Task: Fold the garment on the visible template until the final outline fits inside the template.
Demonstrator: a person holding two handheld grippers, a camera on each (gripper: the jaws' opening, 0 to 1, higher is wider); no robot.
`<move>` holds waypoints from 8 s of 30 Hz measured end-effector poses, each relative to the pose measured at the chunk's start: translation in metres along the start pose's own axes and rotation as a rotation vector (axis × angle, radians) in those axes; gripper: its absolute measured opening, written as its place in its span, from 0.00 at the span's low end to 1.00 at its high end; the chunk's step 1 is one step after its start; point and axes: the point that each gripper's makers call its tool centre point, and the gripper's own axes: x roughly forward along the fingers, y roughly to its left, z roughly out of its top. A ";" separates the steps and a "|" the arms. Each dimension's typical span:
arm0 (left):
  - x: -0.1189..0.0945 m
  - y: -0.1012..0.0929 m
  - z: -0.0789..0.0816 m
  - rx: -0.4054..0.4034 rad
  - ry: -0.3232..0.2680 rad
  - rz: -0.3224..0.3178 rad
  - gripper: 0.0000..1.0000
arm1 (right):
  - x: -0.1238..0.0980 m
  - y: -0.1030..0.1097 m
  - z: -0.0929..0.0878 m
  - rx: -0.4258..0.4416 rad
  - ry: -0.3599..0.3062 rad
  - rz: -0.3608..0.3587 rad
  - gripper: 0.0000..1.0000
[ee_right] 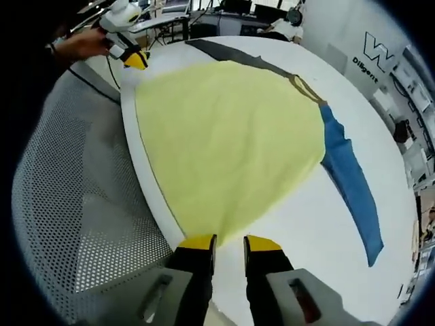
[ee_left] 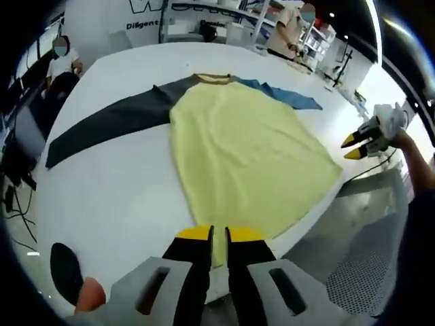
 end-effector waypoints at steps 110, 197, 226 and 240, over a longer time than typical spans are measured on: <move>0.011 0.017 0.061 -0.104 -0.379 0.178 0.92 | 0.007 -0.323 -0.141 1.112 -0.297 -0.776 0.21; 0.001 0.010 0.072 -0.096 -0.429 0.138 0.83 | 0.004 -0.275 0.099 0.635 -0.491 -0.623 0.00; -0.001 0.009 0.071 -0.099 -0.433 0.128 0.81 | 0.051 -0.208 0.237 0.498 -0.587 -0.434 0.00; -0.001 0.007 0.072 -0.100 -0.432 0.117 0.80 | 0.072 -0.173 0.281 0.414 -0.588 -0.371 0.00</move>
